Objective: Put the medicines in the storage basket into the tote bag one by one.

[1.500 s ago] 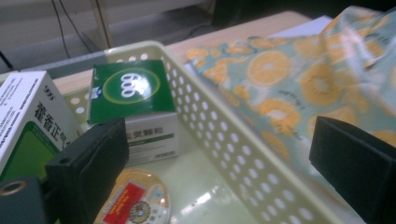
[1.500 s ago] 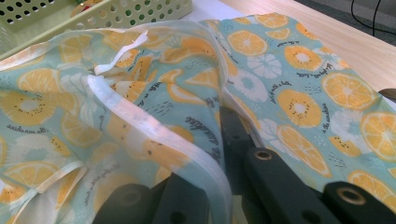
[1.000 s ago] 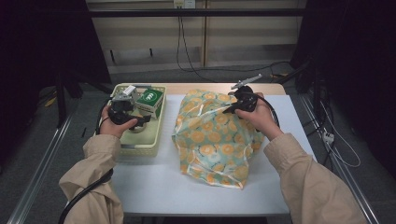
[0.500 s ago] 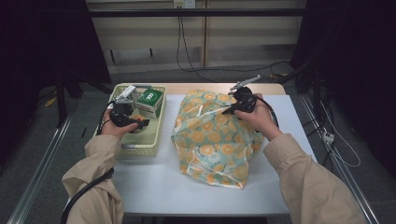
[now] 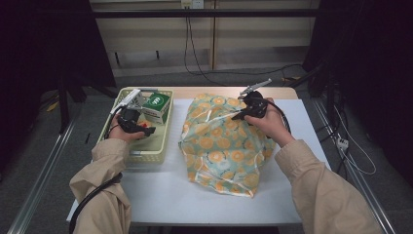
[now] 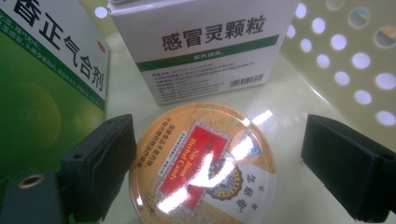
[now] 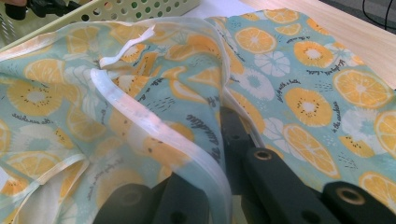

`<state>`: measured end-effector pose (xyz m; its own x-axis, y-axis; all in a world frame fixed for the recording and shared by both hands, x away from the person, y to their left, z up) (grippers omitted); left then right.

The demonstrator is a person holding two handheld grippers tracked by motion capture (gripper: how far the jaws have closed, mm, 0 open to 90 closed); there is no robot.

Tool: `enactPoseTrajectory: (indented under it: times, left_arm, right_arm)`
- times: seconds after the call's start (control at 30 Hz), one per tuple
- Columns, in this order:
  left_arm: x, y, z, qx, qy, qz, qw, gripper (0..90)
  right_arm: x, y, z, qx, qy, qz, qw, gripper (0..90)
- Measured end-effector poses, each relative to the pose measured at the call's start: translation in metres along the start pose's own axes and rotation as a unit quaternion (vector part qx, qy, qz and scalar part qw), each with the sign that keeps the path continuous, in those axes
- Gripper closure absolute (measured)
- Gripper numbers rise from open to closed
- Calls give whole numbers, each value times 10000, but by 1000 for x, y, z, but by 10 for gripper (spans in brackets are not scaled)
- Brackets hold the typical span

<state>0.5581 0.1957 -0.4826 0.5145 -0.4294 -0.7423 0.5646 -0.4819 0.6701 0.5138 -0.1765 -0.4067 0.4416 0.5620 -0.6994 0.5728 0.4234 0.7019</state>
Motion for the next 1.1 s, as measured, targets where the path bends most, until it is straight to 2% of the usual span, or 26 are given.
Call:
enactPoseTrajectory:
  times: [0.07,0.1,0.13,0.17,0.23,0.27,0.47,0.5,0.53,0.6,0.63,0.73,0.8,0.9,0.93,1.0,1.1]
  left_arm:
    - [0,0,-1,36,86,-29,10000,104]
    - [0,1,-1,-29,91,45,9999,113]
    - [-2,1,-3,39,124,0,9999,116]
    - [-1,1,-3,-72,159,59,9998,129]
    - [-1,1,-4,-85,251,69,9996,158]
    - [-1,0,-5,7,249,-41,9997,156]
    - [6,-6,-3,50,257,-390,9989,144]
    - [7,-6,-2,26,216,-427,9989,134]
    - [8,-7,-1,-85,155,-444,9989,138]
    - [7,-11,-2,-173,110,-634,9978,174]
    - [7,-11,-2,-281,99,-616,9977,190]
    - [5,-10,-3,-278,210,-679,9971,200]
    - [2,-7,-3,-371,155,-592,9974,201]
    - [-5,0,-2,-574,106,-303,9978,202]
    - [-9,2,-2,-577,41,-268,9980,202]
    - [-16,9,-1,-509,55,-198,9985,202]
    - [-27,21,6,-522,-76,-14,9986,203]
  right_arm:
    - [0,0,-1,-22,-2,-8,10000,900]
    - [0,0,-1,-32,11,-4,10000,900]
    - [0,0,-1,-32,14,-11,10000,900]
    - [0,-1,-1,-36,13,-11,10000,900]
    - [-1,0,-1,-39,9,-4,10000,900]
    - [-1,0,-1,-33,13,6,10000,900]
    - [-3,0,-1,-61,29,-4,10000,900]
    - [-3,0,-1,-49,29,1,10000,900]
    - [-4,0,-1,-47,23,10,10000,900]
    - [-4,-1,-1,-46,14,15,10000,900]
    - [-4,-1,-1,-47,16,13,10000,900]
    - [-3,-1,-1,-42,28,-1,10000,900]
    - [-3,-2,-1,-39,35,6,10000,900]
    - [-2,-3,-1,-36,29,-7,10000,900]
    - [-2,-3,-1,-27,24,-13,10000,900]
    - [-2,-3,-1,-17,13,-12,10000,900]
    - [-1,-2,0,21,0,9,10000,900]
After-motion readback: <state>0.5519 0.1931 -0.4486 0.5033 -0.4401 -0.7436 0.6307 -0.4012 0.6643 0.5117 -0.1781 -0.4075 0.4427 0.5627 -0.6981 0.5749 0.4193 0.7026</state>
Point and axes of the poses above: each handheld gripper's, and its own axes: x roughly forward along the jaws, y roughly out of its top, z roughly to its right, the point moved 6 cm from there along x, roughly forward along the jaws, and after that the axes turned 2 degrees about -y, right-handed, at the moved point
